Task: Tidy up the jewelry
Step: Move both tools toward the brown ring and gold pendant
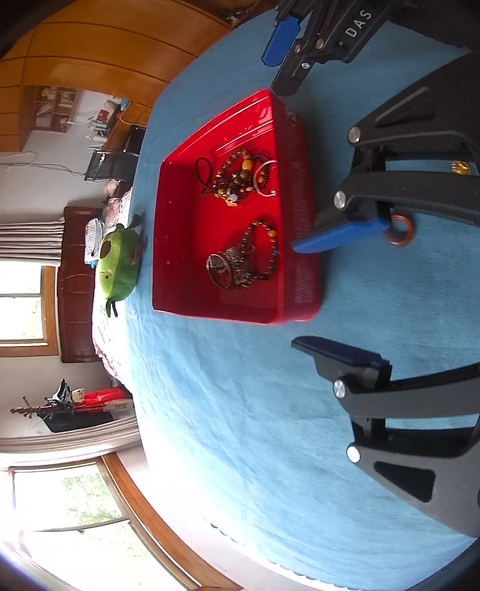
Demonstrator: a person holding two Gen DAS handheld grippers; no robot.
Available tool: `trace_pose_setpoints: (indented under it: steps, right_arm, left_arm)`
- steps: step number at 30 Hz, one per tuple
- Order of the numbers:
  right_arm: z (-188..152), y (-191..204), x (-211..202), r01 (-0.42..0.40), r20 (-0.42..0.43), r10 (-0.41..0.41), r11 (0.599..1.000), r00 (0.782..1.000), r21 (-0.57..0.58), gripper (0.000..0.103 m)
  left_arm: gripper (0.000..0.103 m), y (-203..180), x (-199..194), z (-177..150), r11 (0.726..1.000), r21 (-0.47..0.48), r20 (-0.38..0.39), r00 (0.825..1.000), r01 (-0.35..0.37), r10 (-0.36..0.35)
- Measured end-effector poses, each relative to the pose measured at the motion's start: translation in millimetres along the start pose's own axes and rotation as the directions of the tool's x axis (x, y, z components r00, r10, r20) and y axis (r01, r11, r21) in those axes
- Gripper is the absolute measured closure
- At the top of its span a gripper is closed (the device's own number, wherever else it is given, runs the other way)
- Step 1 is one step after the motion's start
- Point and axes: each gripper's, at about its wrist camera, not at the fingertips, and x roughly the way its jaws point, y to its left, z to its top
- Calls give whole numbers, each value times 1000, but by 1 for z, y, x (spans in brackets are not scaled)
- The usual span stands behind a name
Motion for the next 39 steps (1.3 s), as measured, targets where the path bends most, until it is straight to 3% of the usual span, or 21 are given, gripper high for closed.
trace_pose_setpoints:
  steps: [4,8,15,17,21,24,28,31,33,39]
  right_arm:
    - [-14,6,-7,-3,8,3,1000,1000,-7,51]
    - [-29,13,-18,11,31,-10,1000,999,-17,38]
    - [-53,19,-31,-7,43,8,1000,999,-20,28]
    - [-58,20,-33,-30,37,31,999,999,-24,24]
    - [-70,21,-32,-120,-9,120,993,993,-22,6]
    - [-79,23,-28,-207,-74,204,978,976,-31,6]
    - [-90,25,-17,-308,-183,299,951,937,-27,14]
    - [-97,27,-7,-337,-251,324,942,912,-8,29]
    - [-102,30,-3,-334,-280,316,942,907,-18,39]
    - [-109,37,9,-334,-343,302,942,889,-37,55]
  left_arm:
    - [53,2,-11,-15,1000,-4,8,1000,7,-7]
    - [46,4,-22,-32,1000,-4,21,1000,11,-11]
    - [38,7,-42,-55,1000,1,45,999,18,-18]
    - [34,9,-46,-59,1000,4,49,999,21,-21]
    - [14,16,-52,-69,999,-2,39,998,41,-40]
    - [12,27,-54,-77,999,-19,16,999,45,-44]
    - [12,45,-51,-87,998,-57,-23,999,29,-31]
    - [12,57,-47,-93,997,-81,-47,999,12,-16]
    - [12,60,-46,-95,996,-89,-58,998,8,-13]
    - [12,64,-47,-99,996,-88,-69,998,3,-9]
